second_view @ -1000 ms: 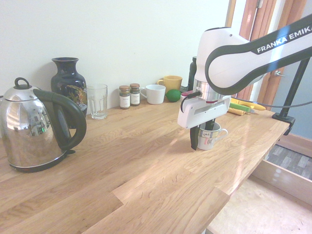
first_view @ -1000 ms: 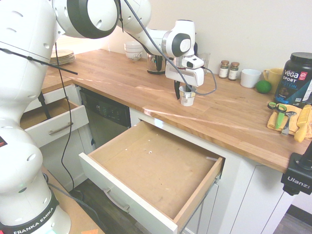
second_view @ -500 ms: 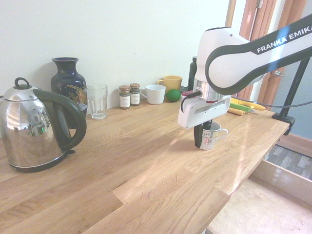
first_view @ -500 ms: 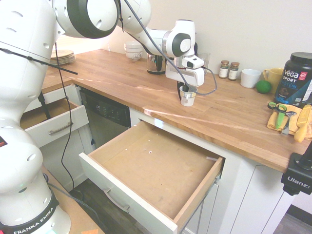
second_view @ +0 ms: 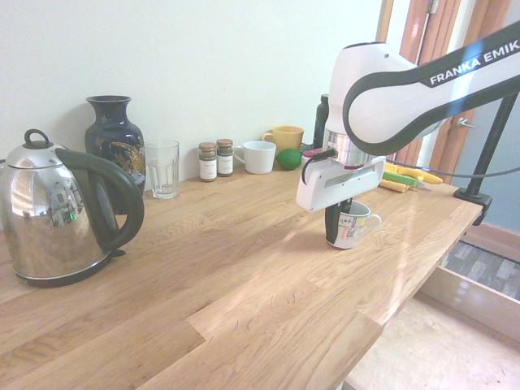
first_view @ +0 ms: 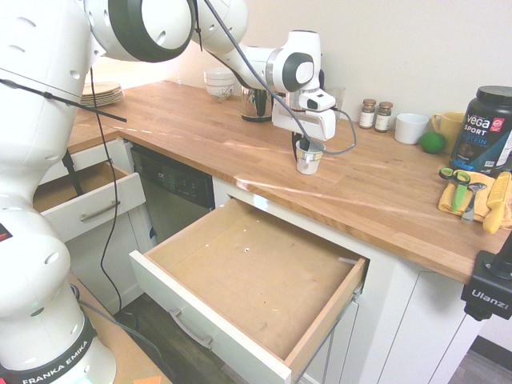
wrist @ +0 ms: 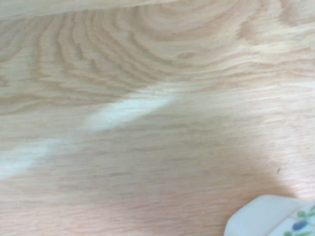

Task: Put mug in the drawer

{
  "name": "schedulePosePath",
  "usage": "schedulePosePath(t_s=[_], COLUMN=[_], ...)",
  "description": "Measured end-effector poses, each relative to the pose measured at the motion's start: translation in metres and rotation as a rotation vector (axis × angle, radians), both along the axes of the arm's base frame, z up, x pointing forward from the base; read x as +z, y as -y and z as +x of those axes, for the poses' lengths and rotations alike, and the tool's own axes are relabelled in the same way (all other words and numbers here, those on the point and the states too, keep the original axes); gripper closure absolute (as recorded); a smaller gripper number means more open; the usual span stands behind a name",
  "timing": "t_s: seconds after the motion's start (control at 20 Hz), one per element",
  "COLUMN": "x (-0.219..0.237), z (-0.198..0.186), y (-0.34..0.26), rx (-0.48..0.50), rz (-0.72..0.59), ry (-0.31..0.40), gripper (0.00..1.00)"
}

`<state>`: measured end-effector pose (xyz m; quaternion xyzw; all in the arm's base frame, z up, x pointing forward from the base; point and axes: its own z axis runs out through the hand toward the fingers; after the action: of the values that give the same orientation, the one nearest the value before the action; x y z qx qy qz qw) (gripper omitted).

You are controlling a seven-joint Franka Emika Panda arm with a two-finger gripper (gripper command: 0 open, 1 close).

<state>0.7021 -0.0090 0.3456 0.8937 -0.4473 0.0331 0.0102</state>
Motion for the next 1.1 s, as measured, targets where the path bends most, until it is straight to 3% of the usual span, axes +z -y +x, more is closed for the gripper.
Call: schedulePosePath(t_s=[0.7, 1.1], x=[0.058, 0.086], z=[-0.043, -0.121], y=[-0.002, 0.002], rx=[0.002, 0.002], rz=[0.007, 0.015], ry=[0.036, 0.045], gripper=[1.00, 1.00])
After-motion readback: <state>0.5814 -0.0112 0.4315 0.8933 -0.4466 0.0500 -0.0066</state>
